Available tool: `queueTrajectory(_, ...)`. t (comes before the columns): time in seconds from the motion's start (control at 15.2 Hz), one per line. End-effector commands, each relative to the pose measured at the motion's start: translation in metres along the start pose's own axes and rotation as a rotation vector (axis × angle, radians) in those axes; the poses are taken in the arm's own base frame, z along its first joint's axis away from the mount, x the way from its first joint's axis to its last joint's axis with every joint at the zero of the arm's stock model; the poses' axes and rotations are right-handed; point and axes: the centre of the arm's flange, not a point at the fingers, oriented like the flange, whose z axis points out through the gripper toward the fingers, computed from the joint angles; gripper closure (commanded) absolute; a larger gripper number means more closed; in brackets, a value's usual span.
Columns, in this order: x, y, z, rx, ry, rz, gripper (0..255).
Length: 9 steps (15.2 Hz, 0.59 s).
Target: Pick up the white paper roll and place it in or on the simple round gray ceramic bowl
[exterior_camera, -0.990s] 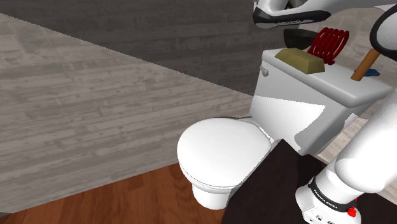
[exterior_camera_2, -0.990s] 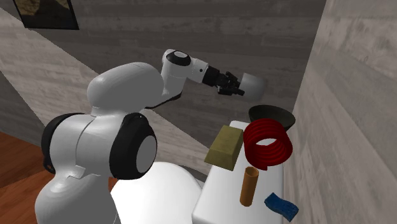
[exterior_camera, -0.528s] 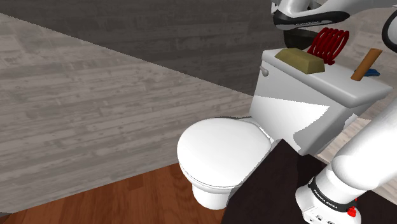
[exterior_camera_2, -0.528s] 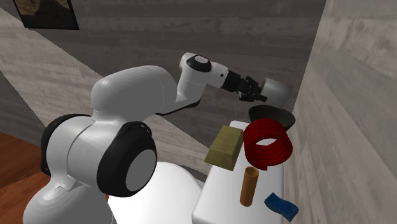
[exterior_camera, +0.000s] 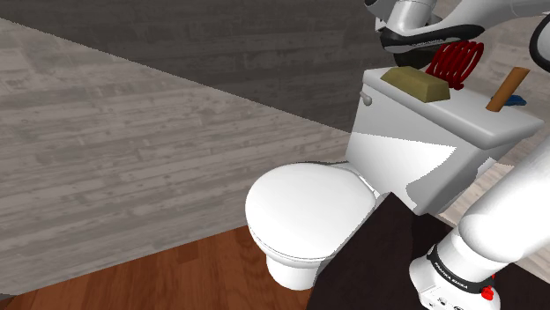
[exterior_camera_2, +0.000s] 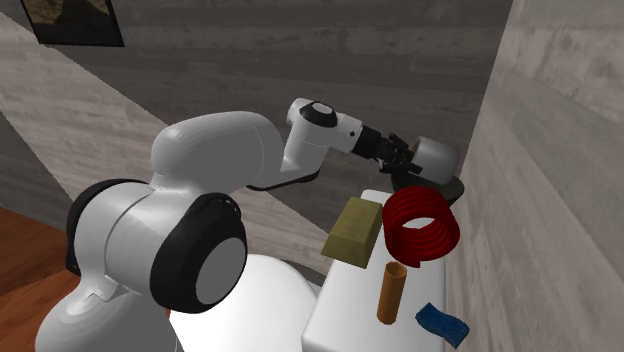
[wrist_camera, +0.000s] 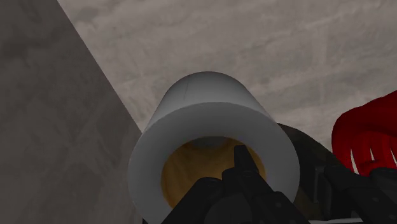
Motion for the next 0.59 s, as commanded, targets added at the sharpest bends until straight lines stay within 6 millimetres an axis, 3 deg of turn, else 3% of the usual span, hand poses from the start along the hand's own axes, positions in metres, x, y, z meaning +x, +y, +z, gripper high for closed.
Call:
queueTrajectory(0.0,0.0097,-0.0027,0.0033,-0.001,0.000,0.001,255)
queueTrajectory(0.07,0.0180,-0.0052,0.0064,-0.001,0.000,0.001,255)
queueTrajectory(0.53,0.0180,-0.0052,0.0064,-0.001,0.000,0.001,255)
